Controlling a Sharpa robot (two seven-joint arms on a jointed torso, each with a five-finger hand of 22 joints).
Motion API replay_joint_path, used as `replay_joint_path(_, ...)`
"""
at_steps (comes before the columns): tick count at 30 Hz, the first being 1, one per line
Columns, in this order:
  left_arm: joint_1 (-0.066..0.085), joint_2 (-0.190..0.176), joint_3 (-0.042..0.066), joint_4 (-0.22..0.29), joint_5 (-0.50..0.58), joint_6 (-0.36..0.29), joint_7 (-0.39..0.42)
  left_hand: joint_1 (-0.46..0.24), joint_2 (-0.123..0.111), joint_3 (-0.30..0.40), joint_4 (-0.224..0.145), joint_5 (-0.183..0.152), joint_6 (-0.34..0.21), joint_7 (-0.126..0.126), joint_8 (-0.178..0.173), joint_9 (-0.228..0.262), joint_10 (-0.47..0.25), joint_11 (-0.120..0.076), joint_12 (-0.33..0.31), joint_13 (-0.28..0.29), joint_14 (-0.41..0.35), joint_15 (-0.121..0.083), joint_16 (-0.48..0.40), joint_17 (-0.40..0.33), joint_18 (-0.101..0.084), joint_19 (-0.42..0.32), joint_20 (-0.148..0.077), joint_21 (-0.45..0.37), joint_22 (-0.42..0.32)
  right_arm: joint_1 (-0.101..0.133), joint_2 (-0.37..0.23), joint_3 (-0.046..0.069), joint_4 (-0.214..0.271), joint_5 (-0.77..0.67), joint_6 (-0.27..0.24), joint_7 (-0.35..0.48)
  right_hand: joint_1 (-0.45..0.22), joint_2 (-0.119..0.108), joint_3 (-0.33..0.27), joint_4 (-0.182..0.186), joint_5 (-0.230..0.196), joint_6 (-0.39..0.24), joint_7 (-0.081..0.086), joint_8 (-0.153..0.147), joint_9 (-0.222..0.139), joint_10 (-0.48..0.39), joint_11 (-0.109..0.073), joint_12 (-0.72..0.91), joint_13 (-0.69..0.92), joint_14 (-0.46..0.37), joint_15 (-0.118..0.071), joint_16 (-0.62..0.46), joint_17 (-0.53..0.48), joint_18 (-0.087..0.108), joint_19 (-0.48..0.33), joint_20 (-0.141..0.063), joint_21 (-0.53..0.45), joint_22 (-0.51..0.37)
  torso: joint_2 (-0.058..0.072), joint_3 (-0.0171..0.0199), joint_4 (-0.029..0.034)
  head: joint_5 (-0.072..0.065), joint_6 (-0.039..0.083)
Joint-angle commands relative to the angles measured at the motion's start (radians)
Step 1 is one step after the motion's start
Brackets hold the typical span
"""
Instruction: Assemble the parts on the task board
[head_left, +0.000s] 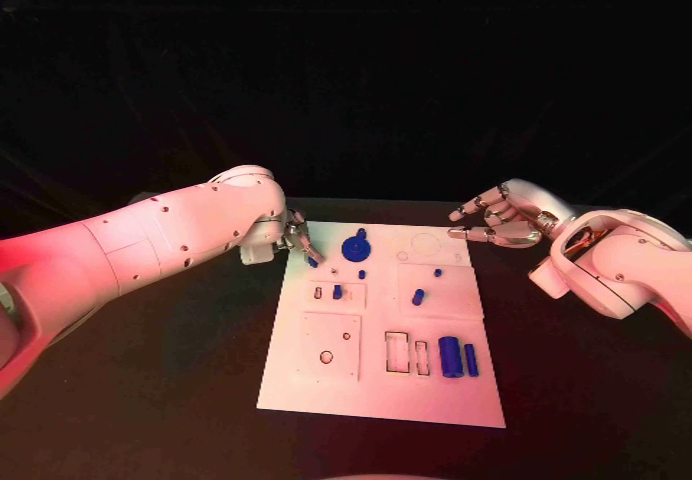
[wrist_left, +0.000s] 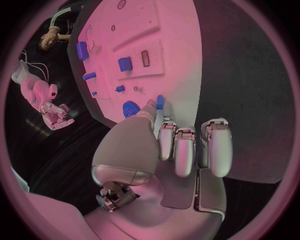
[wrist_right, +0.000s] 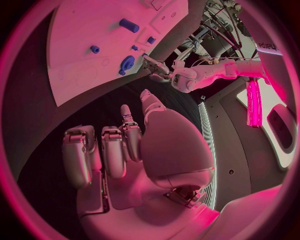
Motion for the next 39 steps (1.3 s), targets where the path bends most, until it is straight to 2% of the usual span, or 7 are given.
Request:
replay_joint_path(1, -0.002, -0.011, 0.0, 0.024, 0.016, -0.046, 0.011, 0.062, 0.049, 0.013, 0.001, -0.001, 0.003, -0.006, 0.006, 0.006, 0.004, -0.005, 0.001, -0.041, 0.104, -0.005, 0.003, 0.263, -0.009, 0.061, -0.009, 0.005, 0.174, -0.001, 0.002, 0.0, -0.002, -0.006, 0.014, 0.003, -0.005, 0.006, -0.007, 0.0, 0.002, 0.001, 0.001, 0.004, 0.001, 0.008, 0.003, -0.004, 0.154, 0.095, 0.004, -0.005, 0.227, 0.002, 0.085, 0.009, -0.004, 0.228, 0.0, -0.0001, 0.0005, 0.0, 0.001)
replay_joint_path(6, -0.009, -0.047, 0.001, 0.093, 0.03, -0.098, 0.007, 0.06, 0.044, 0.025, 0.0, -0.001, 0.003, -0.007, 0.011, 0.011, 0.005, -0.006, 0.002, -0.04, 0.104, -0.006, 0.003, 0.263, -0.009, 0.061, -0.01, 0.005, 0.174, -0.001, 0.005, 0.0, -0.006, -0.006, 0.014, 0.004, -0.005, 0.006, -0.007, 0.0, 0.002, 0.001, 0.001, 0.004, 0.001, 0.008, 0.003, -0.004, 0.154, 0.095, 0.004, -0.005, 0.227, 0.002, 0.085, 0.009, -0.004, 0.228, 0.0, 0.0005, 0.0, 0.001, 0.002)
replay_joint_path(14, -0.021, -0.127, 0.001, 0.235, 0.043, -0.205, 0.002, 0.044, 0.018, 0.077, 0.002, -0.001, 0.0, -0.011, 0.029, 0.027, 0.007, -0.01, 0.002, -0.041, 0.104, -0.009, 0.003, 0.263, -0.01, 0.062, -0.014, 0.007, 0.178, -0.005, 0.01, -0.001, -0.012, -0.007, 0.013, 0.005, -0.005, 0.006, -0.007, 0.0, 0.002, 0.001, 0.001, 0.004, 0.001, 0.008, 0.003, -0.004, 0.154, 0.095, 0.004, -0.005, 0.227, 0.002, 0.085, 0.009, -0.004, 0.228, -0.001, 0.0014, 0.0016, 0.002, 0.001)
replay_joint_path(19, -0.036, -0.174, 0.001, 0.314, 0.034, -0.271, -0.008, 0.031, 0.001, 0.114, 0.005, -0.001, -0.002, -0.013, 0.041, 0.038, 0.009, -0.012, 0.002, -0.04, 0.104, -0.011, 0.003, 0.263, -0.011, 0.064, -0.015, 0.009, 0.181, -0.009, 0.012, -0.001, -0.014, -0.007, 0.013, 0.006, -0.005, 0.006, -0.007, 0.0, 0.002, 0.001, 0.001, 0.004, 0.001, 0.008, 0.003, -0.004, 0.154, 0.095, 0.004, -0.005, 0.227, 0.002, 0.085, 0.009, -0.004, 0.228, 0.0, 0.0014, 0.0014, 0.005, -0.001)
replay_joint_path(25, -0.055, -0.219, 0.001, 0.394, 0.015, -0.32, -0.028, 0.014, -0.019, 0.161, 0.01, -0.001, -0.004, -0.016, 0.055, 0.052, 0.011, -0.015, 0.004, -0.038, 0.104, -0.013, 0.003, 0.263, -0.011, 0.065, -0.018, 0.01, 0.184, -0.011, 0.012, -0.001, -0.016, -0.009, 0.012, 0.008, -0.005, 0.006, -0.007, 0.0, 0.002, 0.001, 0.001, 0.004, 0.001, 0.008, 0.003, -0.004, 0.154, 0.095, 0.004, -0.005, 0.227, 0.002, 0.085, 0.009, -0.004, 0.228, 0.0, 0.0005, 0.0, 0.004, -0.002)
replay_joint_path(32, -0.069, -0.238, 0.001, 0.438, -0.009, -0.326, -0.05, -0.005, -0.039, 0.209, 0.015, -0.001, -0.006, -0.018, 0.066, 0.065, 0.013, -0.016, 0.005, -0.037, 0.104, -0.014, 0.003, 0.263, -0.012, 0.066, -0.019, 0.011, 0.185, -0.012, 0.012, -0.001, -0.016, -0.01, 0.011, 0.009, -0.005, 0.006, -0.007, 0.0, 0.002, 0.001, 0.001, 0.004, 0.001, 0.008, 0.003, -0.004, 0.154, 0.095, 0.004, -0.005, 0.227, 0.002, 0.085, 0.009, -0.004, 0.228, 0.001, 0.0001, -0.0013, 0.007, -0.006)
replay_joint_path(39, -0.077, -0.242, 0.001, 0.453, -0.041, -0.283, -0.076, -0.01, -0.045, 0.221, 0.016, -0.001, -0.007, -0.018, 0.069, 0.068, 0.013, -0.017, 0.004, -0.038, 0.104, -0.015, 0.003, 0.263, -0.012, 0.066, -0.02, 0.011, 0.186, -0.012, 0.012, -0.001, -0.015, -0.011, 0.012, 0.009, -0.005, 0.006, -0.007, -0.001, 0.002, 0.001, 0.001, 0.004, 0.001, 0.008, 0.003, -0.004, 0.154, 0.095, 0.004, -0.005, 0.226, 0.002, 0.085, 0.009, -0.004, 0.228, 0.001, 0.0001, -0.0008, 0.01, -0.012)
